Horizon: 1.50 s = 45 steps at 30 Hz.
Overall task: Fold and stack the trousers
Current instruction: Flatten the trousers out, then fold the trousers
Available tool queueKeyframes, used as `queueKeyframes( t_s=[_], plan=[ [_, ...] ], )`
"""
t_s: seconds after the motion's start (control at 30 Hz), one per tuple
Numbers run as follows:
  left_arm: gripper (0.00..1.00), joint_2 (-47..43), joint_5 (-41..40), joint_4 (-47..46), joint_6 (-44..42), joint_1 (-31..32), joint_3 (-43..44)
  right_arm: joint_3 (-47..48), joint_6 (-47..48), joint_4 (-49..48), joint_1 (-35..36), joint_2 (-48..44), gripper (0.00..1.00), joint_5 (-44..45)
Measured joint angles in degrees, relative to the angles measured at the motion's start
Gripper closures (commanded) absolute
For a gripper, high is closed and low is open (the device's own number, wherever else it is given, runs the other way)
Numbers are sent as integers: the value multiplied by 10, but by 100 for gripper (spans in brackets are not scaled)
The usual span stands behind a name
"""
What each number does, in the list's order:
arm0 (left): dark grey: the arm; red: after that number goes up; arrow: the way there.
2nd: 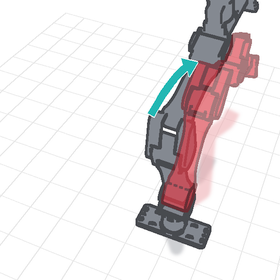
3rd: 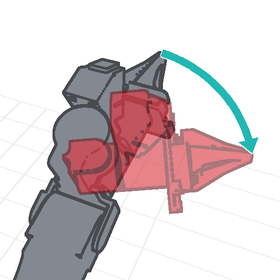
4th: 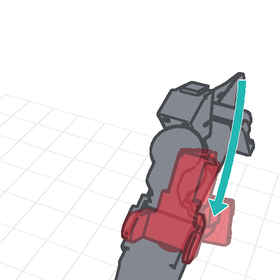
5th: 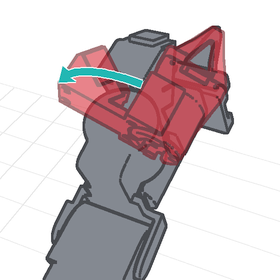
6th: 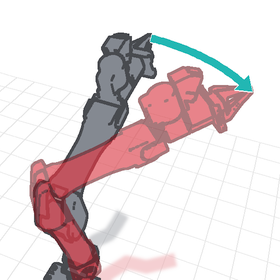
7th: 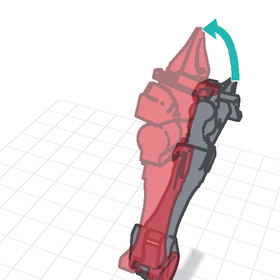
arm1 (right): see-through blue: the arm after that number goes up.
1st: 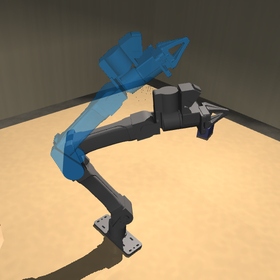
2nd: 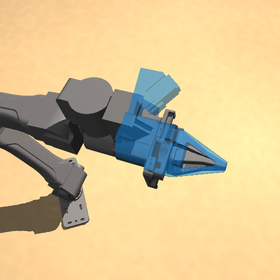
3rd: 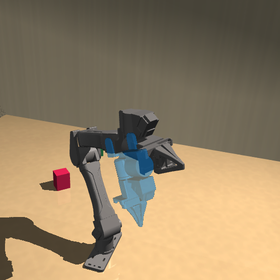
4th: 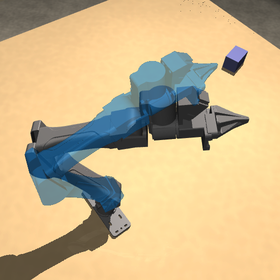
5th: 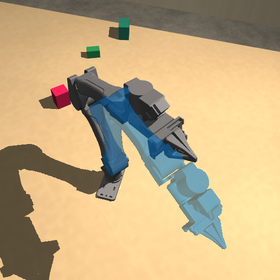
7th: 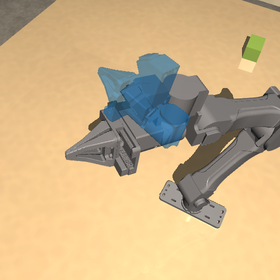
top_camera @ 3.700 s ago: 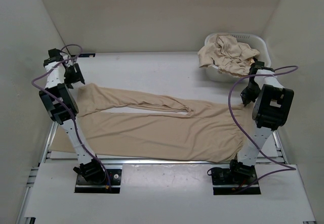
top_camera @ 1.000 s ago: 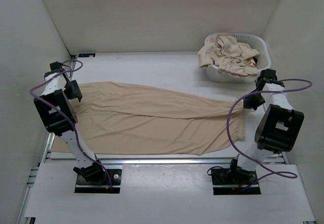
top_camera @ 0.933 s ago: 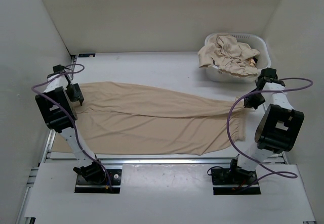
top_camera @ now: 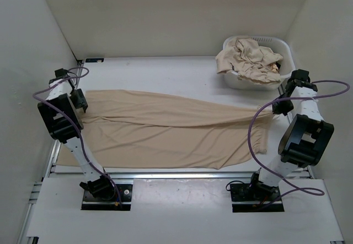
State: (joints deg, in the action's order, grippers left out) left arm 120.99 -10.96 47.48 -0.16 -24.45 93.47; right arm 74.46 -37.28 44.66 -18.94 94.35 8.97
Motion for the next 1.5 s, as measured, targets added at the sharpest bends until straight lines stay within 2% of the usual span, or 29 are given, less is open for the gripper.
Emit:
queueKeyframes(
  t_s=[0.17,0.37,0.4,0.43,0.47,0.5,0.67,0.8,0.83,0.87,0.9,1.0,1.07,1.27,1.5],
  plan=[
    [26,-10,57,37,0,-17,-2,0,0,1,-17,0,100,-3],
    [24,5,75,82,1,-14,-27,-1,0,1,-22,0,100,-8],
    [29,5,75,85,1,-14,-27,-1,0,1,-21,0,100,-10],
    [42,7,79,86,2,-14,-26,-1,0,1,-21,0,100,-11],
    [82,10,84,90,4,-15,-23,-1,0,1,-21,0,100,-12],
    [86,15,87,97,7,-15,-16,-1,0,1,-21,0,100,-12],
    [86,53,107,141,2,-18,51,0,2,2,-21,0,100,-17],
    [86,71,106,142,2,-19,122,25,12,15,-21,0,100,-23],
    [62,71,104,143,2,-19,142,35,15,18,-21,0,100,-24],
    [43,70,103,142,0,-18,160,43,19,19,-21,-2,100,-24],
    [33,68,99,137,-1,-16,175,49,22,19,-21,-4,100,-25],
    [16,57,84,122,2,-13,183,50,31,19,-21,-17,100,-27],
    [11,54,75,122,2,-12,167,49,34,17,-21,-22,100,-30],
    [11,78,54,139,2,-12,138,21,40,13,-21,-26,100,-36],
    [11,83,83,126,2,-8,211,15,49,15,-21,-25,100,-35]
  ],
)
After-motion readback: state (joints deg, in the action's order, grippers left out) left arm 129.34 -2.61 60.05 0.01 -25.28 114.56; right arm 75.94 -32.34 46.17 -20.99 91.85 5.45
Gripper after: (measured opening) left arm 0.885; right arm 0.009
